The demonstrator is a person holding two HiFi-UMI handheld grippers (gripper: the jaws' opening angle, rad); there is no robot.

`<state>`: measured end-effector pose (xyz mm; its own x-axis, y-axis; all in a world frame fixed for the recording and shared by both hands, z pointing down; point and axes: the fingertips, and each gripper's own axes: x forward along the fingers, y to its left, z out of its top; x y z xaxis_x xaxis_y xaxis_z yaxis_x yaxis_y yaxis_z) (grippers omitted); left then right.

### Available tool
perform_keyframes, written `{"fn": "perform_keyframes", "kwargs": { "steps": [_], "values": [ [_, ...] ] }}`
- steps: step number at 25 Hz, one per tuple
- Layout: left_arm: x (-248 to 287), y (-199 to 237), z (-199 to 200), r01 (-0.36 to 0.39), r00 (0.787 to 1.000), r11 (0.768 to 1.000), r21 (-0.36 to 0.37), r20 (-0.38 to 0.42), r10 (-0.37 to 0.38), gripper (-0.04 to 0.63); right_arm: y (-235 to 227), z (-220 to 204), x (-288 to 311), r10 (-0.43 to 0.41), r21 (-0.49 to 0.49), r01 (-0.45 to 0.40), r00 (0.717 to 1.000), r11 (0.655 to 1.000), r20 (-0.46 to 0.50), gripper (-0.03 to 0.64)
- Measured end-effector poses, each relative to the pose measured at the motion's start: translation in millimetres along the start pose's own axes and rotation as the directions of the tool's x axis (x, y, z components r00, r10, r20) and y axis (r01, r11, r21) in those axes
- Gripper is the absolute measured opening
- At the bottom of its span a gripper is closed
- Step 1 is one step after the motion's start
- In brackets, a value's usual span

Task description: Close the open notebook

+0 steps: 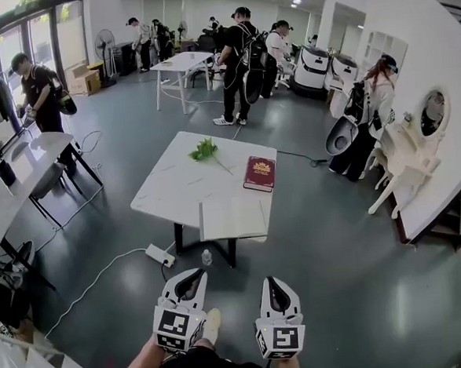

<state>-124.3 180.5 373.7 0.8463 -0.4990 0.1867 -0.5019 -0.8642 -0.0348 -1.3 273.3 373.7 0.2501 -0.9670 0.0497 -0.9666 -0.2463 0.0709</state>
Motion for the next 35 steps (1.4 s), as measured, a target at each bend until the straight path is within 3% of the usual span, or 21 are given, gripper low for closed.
{"fn": "perform_keyframes", "kwargs": {
  "steps": [17, 27, 35],
  "values": [
    [144.3, 129.6, -7.7, -0.104, 0.992, 0.993, -0.063, -0.079, 0.099, 0.032, -5.8, -19.6, 210.2, 0.14, 0.001, -0.141, 0.986, 0.99, -0.089, 0.018],
    [181.9, 210.5, -40.3, -0.172, 0.978, 0.979, -0.113, -0.135, 0.157, 0.032, 41.5, -49.9, 310.6, 0.249, -0.021, -0.256, 0.954, 0.966, -0.168, 0.018],
    [194.8, 246.9, -69.0, -0.202, 0.968, 0.969, -0.141, -0.176, 0.177, 0.032, 69.5, -81.9, 349.8, 0.282, -0.02, -0.295, 0.929, 0.955, -0.238, 0.018]
  ]
}}
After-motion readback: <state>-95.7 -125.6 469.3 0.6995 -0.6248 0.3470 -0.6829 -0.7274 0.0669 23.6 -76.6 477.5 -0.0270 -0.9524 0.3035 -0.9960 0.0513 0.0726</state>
